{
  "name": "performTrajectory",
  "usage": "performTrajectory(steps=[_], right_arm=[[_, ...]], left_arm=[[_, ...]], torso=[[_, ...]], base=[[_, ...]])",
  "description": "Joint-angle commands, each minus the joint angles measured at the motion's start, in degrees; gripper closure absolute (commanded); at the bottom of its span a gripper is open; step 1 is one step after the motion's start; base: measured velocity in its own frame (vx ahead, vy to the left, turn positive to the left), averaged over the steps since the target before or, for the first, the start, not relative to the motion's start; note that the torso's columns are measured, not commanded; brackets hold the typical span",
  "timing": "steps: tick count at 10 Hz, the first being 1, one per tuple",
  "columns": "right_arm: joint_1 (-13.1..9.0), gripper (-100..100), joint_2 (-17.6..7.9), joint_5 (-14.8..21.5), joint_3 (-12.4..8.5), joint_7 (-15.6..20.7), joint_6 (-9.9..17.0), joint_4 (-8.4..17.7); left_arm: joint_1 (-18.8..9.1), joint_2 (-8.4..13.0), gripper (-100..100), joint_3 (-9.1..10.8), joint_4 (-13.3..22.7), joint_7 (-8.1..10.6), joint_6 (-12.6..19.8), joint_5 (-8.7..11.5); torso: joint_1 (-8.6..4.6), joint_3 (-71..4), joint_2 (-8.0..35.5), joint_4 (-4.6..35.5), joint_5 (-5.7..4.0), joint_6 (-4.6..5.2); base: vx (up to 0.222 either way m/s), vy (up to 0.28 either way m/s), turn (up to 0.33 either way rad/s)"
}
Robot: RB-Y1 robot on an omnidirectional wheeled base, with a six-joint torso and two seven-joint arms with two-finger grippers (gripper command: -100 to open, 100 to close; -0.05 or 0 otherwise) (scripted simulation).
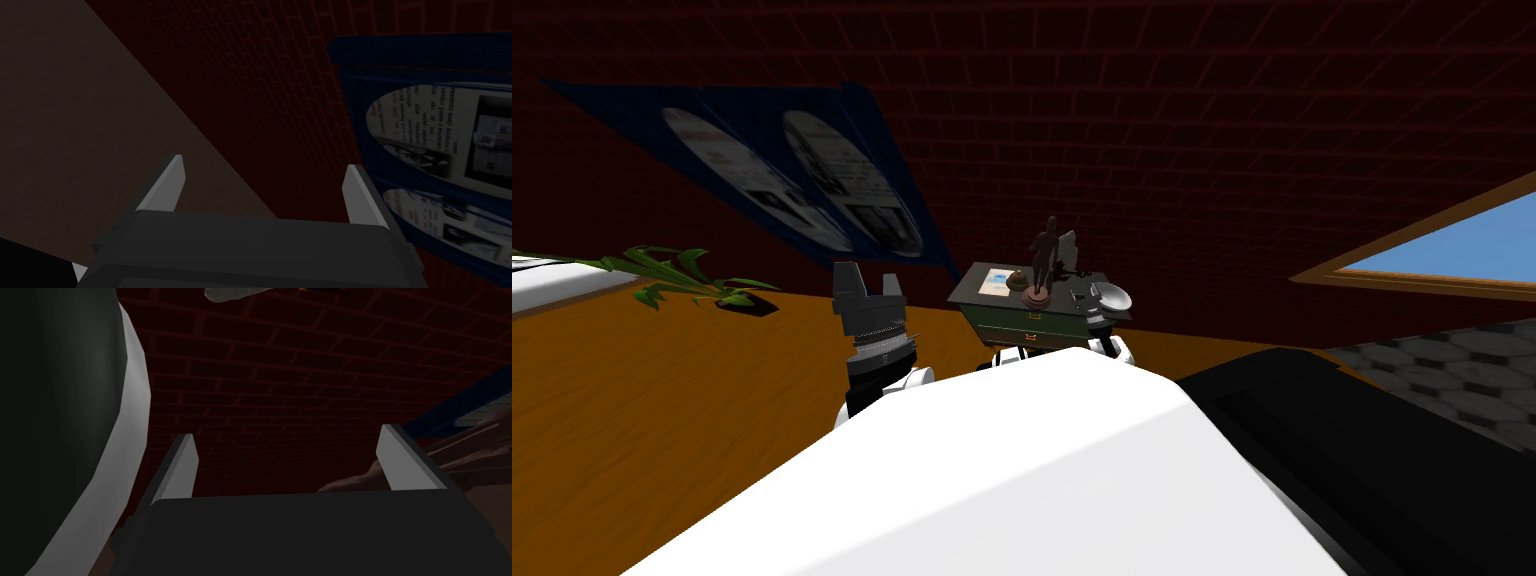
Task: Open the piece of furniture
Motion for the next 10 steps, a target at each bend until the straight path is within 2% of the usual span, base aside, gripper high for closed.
performTrajectory(steps=[1, 2, 3, 4, 6, 7, 8, 9, 10], right_arm=[[-0.5, -100, 0.0, 0.3, -0.6, 3.4, -1.2, 2.4], [-1.3, -100, 0.1, 1.1, -1.6, 5.6, -2.8, 4.9], [-1.3, -100, 0.1, 1.1, -1.6, 7.1, -2.8, 5.5], [-2.0, -100, 0.3, 1.8, -2.6, 8.8, -4.4, 8.1], [-2.0, -100, 0.3, 1.8, -2.6, 11.5, -4.4, 8.7], [-2.8, -100, 0.6, 2.5, -3.6, 13.5, -5.9, 11.3], [-2.8, -100, 0.6, 2.5, -3.6, 15.1, -5.9, 11.8], [-3.5, -100, 0.9, 3.2, -4.6, 16.8, -7.4, 14.7], [-3.5, -100, 0.9, 3.2, -4.6, 18.4, -7.4, 14.9]], left_arm=[[0.0, 0.0, 0, 0.00, 0.0, 0.00, 0.0, 0.0], [0.0, 0.0, 0, 0.00, 0.0, 0.00, 0.0, 0.0], [0.0, 0.0, 0, 0.00, 0.0, 0.00, 0.0, 0.0], [0.0, 0.0, 0, 0.00, 0.0, 0.00, 0.0, 0.0], [0.0, 0.0, 0, 0.00, 0.0, 0.00, 0.0, 0.0], [0.0, 0.0, 0, 0.00, 0.0, 0.00, 0.0, 0.0], [0.0, 0.0, 0, 0.00, 0.0, 0.00, 0.0, 0.0], [0.0, 0.0, 0, 0.00, 0.0, 0.00, 0.0, 0.0], [0.0, 0.0, 0, 0.00, 0.0, 0.00, 0.0, 0.0]], torso=[[-0.02, 0.0, 0.0, 0.0, 0.01, -0.03], [-0.14, 0.0, 0.0, 0.0, -0.02, -0.03], [-0.03, 0.0, -0.1, 0.0, -0.01, 0.00], [-0.01, 0.0, 0.0, 0.0, 0.01, -0.02], [-0.02, 0.0, 0.0, 0.0, 0.01, -0.04], [-0.21, 0.0, 0.0, 0.0, -0.04, -0.03], [-0.11, 0.0, 0.0, 0.0, -0.04, 0.01], [-0.05, 0.0, -0.1, 0.0, -0.05, -0.05], [-0.05, -0.1, -0.2, -0.2, -0.23, -0.06]], base=[[0.012, 0.032, 0.018], [0.029, 0.062, -0.068], [0.026, 0.069, -0.065], [0.024, 0.095, -0.117], [0.015, 0.058, -0.009], [0.019, 0.055, -0.095], [0.022, 0.059, -0.059], [0.049, 0.068, -0.076], [0.039, 0.057, -0.048]])
